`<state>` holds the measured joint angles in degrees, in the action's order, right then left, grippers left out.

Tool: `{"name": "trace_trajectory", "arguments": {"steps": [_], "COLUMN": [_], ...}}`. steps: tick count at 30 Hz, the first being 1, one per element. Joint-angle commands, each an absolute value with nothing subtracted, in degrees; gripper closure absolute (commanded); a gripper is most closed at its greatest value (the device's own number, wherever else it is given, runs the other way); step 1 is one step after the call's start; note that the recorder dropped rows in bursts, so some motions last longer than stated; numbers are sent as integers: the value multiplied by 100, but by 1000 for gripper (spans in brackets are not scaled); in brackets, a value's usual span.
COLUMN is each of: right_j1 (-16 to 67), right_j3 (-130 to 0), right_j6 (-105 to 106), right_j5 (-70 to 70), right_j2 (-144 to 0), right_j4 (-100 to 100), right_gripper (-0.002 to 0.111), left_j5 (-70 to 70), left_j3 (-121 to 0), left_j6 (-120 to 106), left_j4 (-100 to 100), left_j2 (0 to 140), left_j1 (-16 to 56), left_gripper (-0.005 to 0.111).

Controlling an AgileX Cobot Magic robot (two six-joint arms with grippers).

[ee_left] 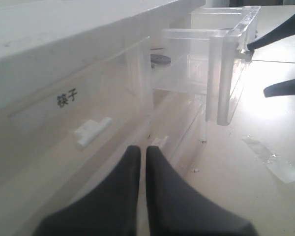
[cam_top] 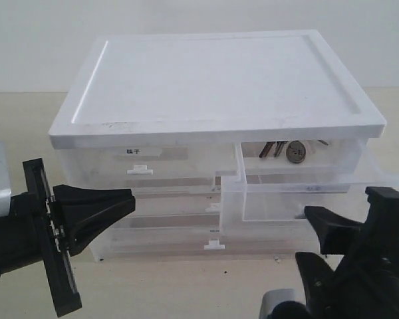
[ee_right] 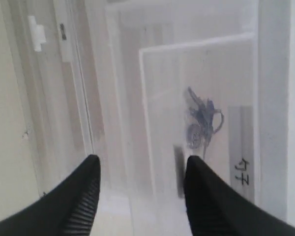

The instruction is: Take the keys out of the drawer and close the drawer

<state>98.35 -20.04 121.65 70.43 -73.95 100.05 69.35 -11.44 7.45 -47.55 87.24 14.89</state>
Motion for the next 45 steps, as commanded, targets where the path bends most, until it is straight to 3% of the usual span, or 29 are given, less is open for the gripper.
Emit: {"name": "trace_trajectory", "arguments": {"steps": [1,6,11,15,18,19,29,35,42,45], "right_j1": [11025,11282,10138,9567,9529,9529,9620,10471,12797,13533], "right_j3": [-2248,-2817,-3461,-4005,-4500,-4584,-4742,-4641,-4074,-4129], "right_j6": [12114,11729,12089,12190,12190,12190,12190,11790,12192,12192], "right_j5": [6996,6996,6996,6996,6996,6933,3366,2854,2872,3886], "right_j2": [-7382,-7231,-5493,-4115,-3191,-3018,-976,-182,-67,-67], "right_j4": [9995,9995,9951,9937,9911,9868,9995,9995,9995,9768], "right_gripper": [63,63,69,83,107,108,108,108,108,108], "left_j5": [6996,6996,6996,6996,6996,6996,6996,6996,6996,6996], "left_j3": [-1183,-1183,-1183,-1183,-1183,-1183,-1183,-1183,-1183,-1183], "left_j6": [810,810,810,810,810,810,810,810,810,810], "left_j4": [-4787,-4788,-4800,-4800,-4800,-4800,-4913,-5014,-5089,-5130], "left_j2": [8716,8716,8716,8716,8716,8716,8716,8716,8716,8716], "left_j1": [1518,1518,1518,1518,1518,1518,1518,1518,1518,1518], "left_gripper": [102,102,102,102,102,102,102,102,102,102]}}
